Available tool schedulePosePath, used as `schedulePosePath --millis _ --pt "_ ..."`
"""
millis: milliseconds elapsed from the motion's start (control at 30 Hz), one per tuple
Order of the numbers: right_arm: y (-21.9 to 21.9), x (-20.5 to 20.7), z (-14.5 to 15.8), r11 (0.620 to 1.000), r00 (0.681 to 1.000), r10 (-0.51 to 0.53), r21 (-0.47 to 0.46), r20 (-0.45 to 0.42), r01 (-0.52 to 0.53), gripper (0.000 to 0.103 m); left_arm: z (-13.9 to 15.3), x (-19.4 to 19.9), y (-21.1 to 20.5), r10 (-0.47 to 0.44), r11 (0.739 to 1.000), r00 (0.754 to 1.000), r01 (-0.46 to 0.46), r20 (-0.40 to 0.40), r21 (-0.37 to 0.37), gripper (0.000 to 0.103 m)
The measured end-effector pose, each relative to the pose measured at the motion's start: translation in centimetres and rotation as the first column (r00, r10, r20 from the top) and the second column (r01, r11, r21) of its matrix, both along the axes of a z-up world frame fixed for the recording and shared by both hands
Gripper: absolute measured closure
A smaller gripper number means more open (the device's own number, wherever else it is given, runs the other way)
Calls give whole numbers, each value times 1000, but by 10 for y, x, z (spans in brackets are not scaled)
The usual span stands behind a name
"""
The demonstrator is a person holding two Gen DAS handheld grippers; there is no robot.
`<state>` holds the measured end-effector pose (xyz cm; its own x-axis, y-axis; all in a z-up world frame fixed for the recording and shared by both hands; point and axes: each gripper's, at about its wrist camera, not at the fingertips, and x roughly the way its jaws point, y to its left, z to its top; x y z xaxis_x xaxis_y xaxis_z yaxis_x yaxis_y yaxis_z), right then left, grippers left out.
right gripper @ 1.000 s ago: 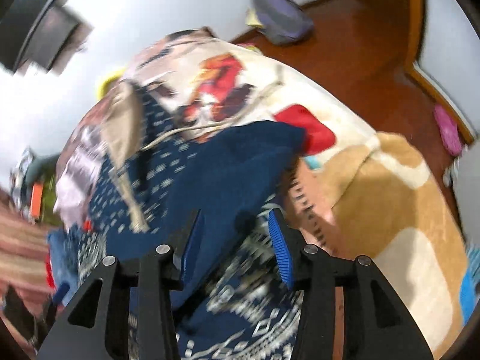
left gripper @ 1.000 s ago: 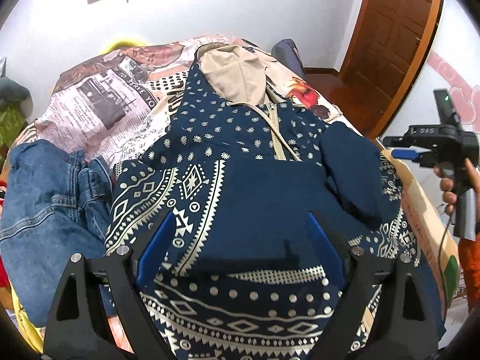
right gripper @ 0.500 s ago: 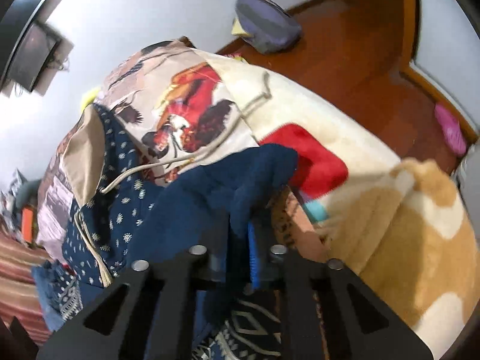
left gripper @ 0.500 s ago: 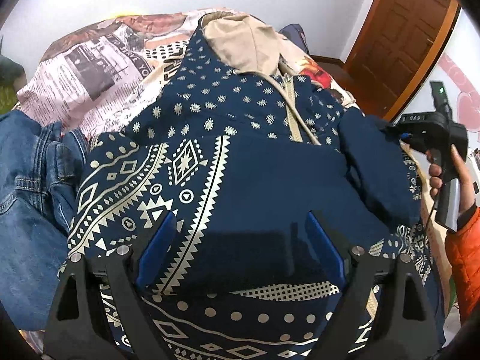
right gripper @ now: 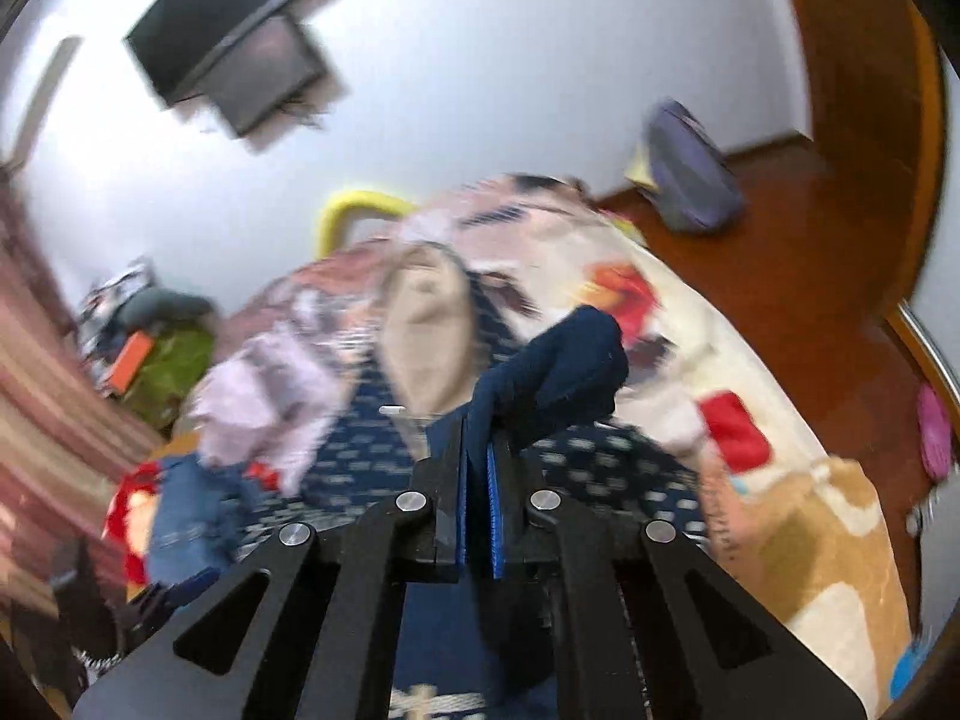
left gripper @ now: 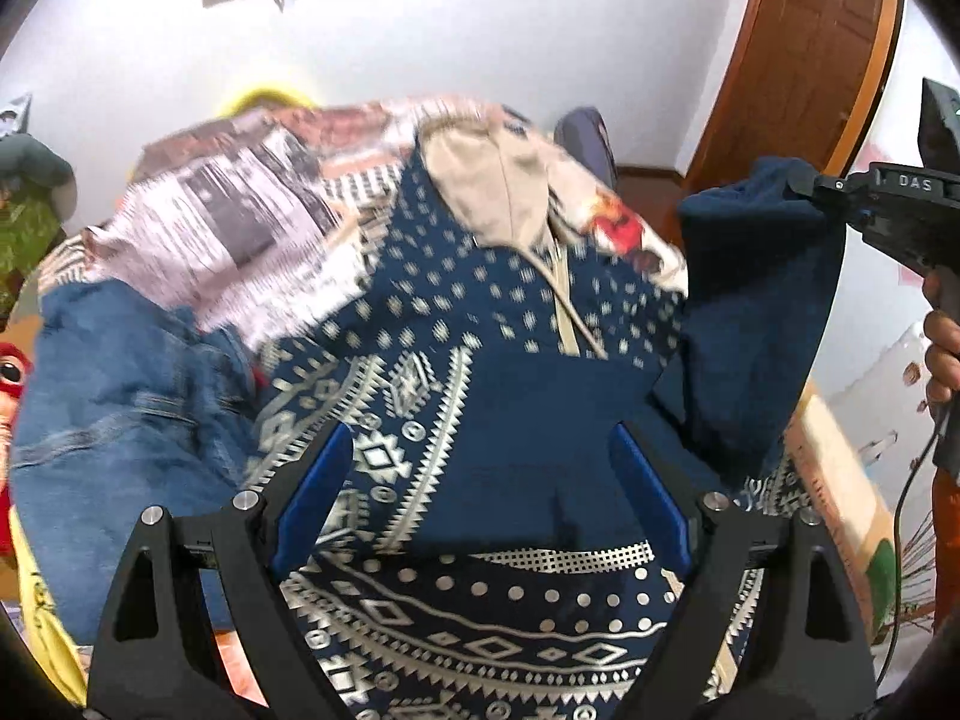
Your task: Fold large clothes
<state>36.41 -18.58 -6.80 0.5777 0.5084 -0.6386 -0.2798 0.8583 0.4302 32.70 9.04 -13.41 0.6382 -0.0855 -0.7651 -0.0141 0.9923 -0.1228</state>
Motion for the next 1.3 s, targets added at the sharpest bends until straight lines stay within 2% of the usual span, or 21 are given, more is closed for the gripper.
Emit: schedulePosePath --millis 67,167,267,367,533,633,700,800,867,900,967,1100,1167,1233,1300 --pt "24 -14 17 998 998 61 -2 27 -61 98 15 -9 10 17 1000 999 -17 28 -4 15" --pt "63 -30 21 989 989 148 1 20 -148 98 30 -25 28 39 999 998 -38 52 -17 15" --pt "103 -43 3 974 974 225 -14 -26 -226 98 35 -42 47 58 998 997 -57 54 -35 15" --pt "144 -56 -28 954 951 292 -42 -102 -297 98 34 -57 66 75 997 996 -74 42 -36 15" --pt "183 -88 -88 908 896 376 -97 -237 -407 98 10 -77 87 92 995 995 -94 -36 -46 16" --pt "194 -107 -119 887 869 387 -131 -308 -442 94 -9 -84 92 98 993 991 -103 -87 -52 16" --pt "197 -115 -131 885 856 378 -132 -352 -446 93 -20 -89 93 92 993 989 -100 -114 -64 16" --pt "198 -125 -143 864 789 396 -100 -469 -493 86 -34 -96 93 86 989 984 -103 -156 -107 16" --pt "190 -128 -138 863 772 407 -72 -489 -501 79 -41 -100 89 77 983 982 -104 -175 -149 16" --pt "184 -129 -133 864 775 411 -67 -479 -499 78 -43 -100 87 73 981 980 -104 -183 -164 16" --pt "169 -129 -118 874 804 401 -80 -438 -479 78 -45 -99 80 68 979 979 -103 -194 -177 16" --pt "130 -119 -86 910 876 338 -117 -344 -397 77 -44 -90 62 33 977 979 -74 -203 -201 16" --pt "106 -112 -70 929 907 299 -126 -296 -347 69 -47 -83 48 16 975 977 -62 -212 -213 16" --pt "81 -107 -56 945 936 252 -143 -247 -293 64 -50 -77 32 6 979 976 -49 -217 -196 16" --pt "62 -102 -46 955 960 199 -182 -198 -235 63 -53 -69 15 -1 987 976 -34 -219 -155 16"
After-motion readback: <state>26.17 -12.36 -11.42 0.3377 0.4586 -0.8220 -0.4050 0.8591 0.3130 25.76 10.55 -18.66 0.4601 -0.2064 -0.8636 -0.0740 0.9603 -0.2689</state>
